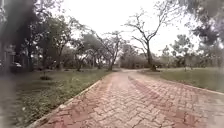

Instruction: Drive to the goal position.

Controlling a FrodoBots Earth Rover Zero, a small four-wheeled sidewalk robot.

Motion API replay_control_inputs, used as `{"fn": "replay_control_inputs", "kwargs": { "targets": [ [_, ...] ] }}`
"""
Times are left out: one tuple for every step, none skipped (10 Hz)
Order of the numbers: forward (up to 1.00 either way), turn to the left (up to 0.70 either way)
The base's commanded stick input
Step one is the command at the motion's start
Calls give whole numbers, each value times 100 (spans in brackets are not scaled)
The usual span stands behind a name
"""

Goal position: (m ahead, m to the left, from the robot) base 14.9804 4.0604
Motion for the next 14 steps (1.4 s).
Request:
{"fn": "replay_control_inputs", "kwargs": {
  "targets": [
    [70, -35],
    [70, -35],
    [70, 0],
    [70, 0],
    [70, 0],
    [70, 0],
    [70, 0],
    [70, 0],
    [70, 0],
    [70, 0],
    [70, 0],
    [70, -35],
    [70, -35],
    [70, -19]
  ]
}}
